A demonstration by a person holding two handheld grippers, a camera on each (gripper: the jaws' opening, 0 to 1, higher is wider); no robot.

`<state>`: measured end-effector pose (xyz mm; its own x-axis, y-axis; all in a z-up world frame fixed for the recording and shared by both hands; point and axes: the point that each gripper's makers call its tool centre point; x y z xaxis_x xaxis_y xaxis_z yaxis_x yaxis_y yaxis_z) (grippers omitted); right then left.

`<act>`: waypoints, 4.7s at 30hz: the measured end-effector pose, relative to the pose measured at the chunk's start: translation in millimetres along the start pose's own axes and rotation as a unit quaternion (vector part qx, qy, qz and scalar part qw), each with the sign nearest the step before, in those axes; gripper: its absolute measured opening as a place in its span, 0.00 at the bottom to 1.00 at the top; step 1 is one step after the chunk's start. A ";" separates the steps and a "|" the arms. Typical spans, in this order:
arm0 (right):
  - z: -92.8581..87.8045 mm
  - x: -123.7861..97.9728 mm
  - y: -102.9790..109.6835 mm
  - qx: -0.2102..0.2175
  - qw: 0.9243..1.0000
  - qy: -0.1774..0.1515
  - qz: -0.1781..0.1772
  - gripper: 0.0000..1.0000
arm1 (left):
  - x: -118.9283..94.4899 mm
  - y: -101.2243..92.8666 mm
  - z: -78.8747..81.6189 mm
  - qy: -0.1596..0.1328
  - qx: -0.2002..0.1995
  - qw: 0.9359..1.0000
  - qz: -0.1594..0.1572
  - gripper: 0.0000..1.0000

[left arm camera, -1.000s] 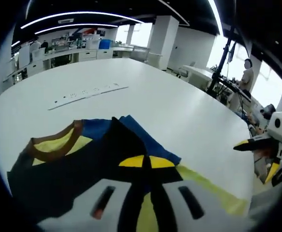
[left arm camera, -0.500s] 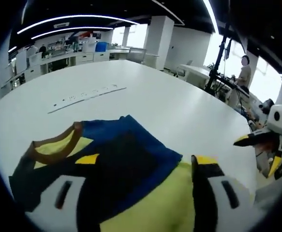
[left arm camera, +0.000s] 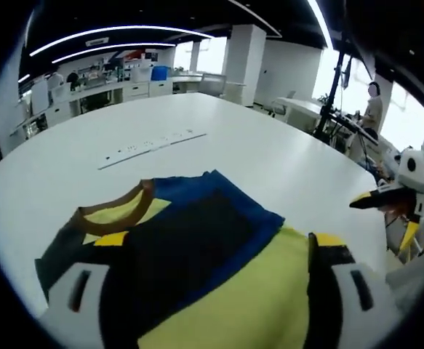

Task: Fold the garment on the visible template until the final outline fits inside the template.

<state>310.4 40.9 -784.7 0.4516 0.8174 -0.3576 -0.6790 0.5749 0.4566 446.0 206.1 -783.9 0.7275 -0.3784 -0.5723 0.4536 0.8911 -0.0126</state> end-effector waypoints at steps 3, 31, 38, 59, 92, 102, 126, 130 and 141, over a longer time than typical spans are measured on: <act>4.7 3.1 0.0 -0.011 1.000 0.005 0.004 0.90 | -12.4 9.2 -5.2 -0.002 -0.003 1.000 0.008 0.96; 13.9 10.8 12.7 -0.053 0.998 0.037 0.011 0.85 | -115.9 63.9 -63.8 0.003 -0.030 0.998 0.049 0.88; 4.7 8.2 15.9 -0.055 0.997 0.046 0.012 0.85 | -142.7 78.4 -81.8 0.009 -0.038 0.997 0.069 0.87; -43.2 -7.9 40.8 -0.063 0.990 0.120 0.048 0.74 | -206.4 77.3 -148.9 0.074 -0.067 0.993 0.058 0.59; -109.2 -27.9 46.9 0.052 0.979 0.186 0.060 0.12 | -262.9 57.3 -256.3 0.208 -0.181 0.961 0.026 0.17; -110.8 -20.3 49.2 0.075 0.978 0.180 0.070 0.00 | -259.2 53.3 -256.4 0.205 -0.209 0.956 0.023 0.08; -93.1 -47.2 82.1 0.080 0.978 0.174 0.085 0.00 | -285.2 38.6 -241.8 0.189 -0.257 0.948 0.009 0.00; -89.3 -59.4 90.9 0.110 0.977 0.160 0.087 0.00 | -298.8 28.9 -229.3 0.183 -0.270 0.945 -0.009 0.00; -59.8 -97.0 121.9 0.169 0.972 0.112 0.118 0.00 | -336.2 4.5 -168.2 0.139 -0.294 0.945 -0.034 0.00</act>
<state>149.3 29.5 -743.0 0.1432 0.9213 -0.3616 -0.5026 0.3824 0.7753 116.9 379.4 -729.5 0.5074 -0.4315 -0.7459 0.0711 0.8836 -0.4629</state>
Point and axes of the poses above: the point that each gripper's makers call its tool centre point, and the gripper's own axes: x roughly forward along the fingers, y roughly to its left, z roughly out of its top, and after that the axes turned 13 degrees about z, right-handed
